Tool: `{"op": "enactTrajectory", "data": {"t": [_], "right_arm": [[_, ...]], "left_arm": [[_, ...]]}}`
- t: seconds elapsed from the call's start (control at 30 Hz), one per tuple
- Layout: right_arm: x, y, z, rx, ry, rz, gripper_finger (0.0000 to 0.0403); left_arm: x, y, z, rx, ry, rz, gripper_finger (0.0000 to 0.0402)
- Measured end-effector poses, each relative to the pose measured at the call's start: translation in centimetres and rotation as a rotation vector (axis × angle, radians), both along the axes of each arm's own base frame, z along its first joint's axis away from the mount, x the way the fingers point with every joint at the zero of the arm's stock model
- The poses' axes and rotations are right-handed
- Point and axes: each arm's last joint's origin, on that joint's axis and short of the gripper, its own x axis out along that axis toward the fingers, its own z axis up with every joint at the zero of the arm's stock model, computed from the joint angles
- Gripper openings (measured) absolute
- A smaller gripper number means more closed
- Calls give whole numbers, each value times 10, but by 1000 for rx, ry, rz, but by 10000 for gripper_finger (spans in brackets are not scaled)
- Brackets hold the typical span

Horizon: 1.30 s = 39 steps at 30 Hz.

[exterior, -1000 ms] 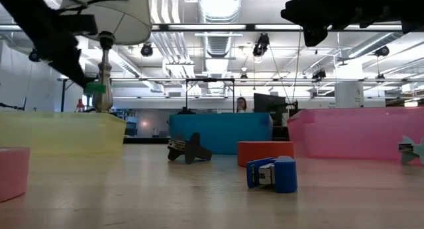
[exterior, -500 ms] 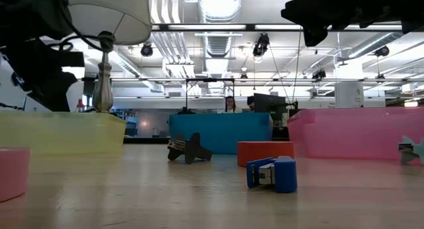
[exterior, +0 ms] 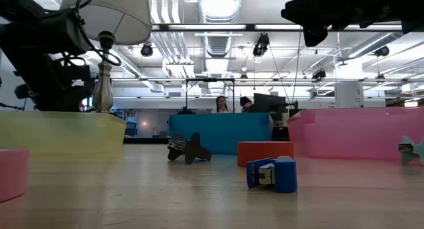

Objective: Pick and place Stapler, Stapler remover, tape
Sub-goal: Put the green stapler into the yellow bin, then put the blue stapler into the yellow bin

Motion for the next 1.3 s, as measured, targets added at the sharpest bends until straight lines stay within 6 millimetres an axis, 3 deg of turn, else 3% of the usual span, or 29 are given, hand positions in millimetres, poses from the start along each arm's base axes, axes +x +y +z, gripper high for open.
{"op": "enactTrajectory", "data": {"t": [0.33, 0.67, 0.87, 1.0, 1.2, 1.3], "right_arm": [[0, 0, 0, 1, 0, 0, 92], [0, 0, 0, -28, -2, 2, 74], [0, 0, 0, -56, -3, 4, 69], [0, 0, 0, -18, -3, 0, 75], [0, 0, 0, -94, -10, 6, 83], [0, 0, 1, -145, -14, 10, 86]], "left_arm": [[5, 6, -4, 21, -32, -9, 189], [22, 7, 27, 117, 11, -194, 190], [36, 6, 52, 164, -67, -289, 190], [48, 3, 62, 157, -155, -461, 190], [65, -8, 68, 143, -323, -948, 190], [71, -12, 71, 181, -414, -1100, 190]]}}
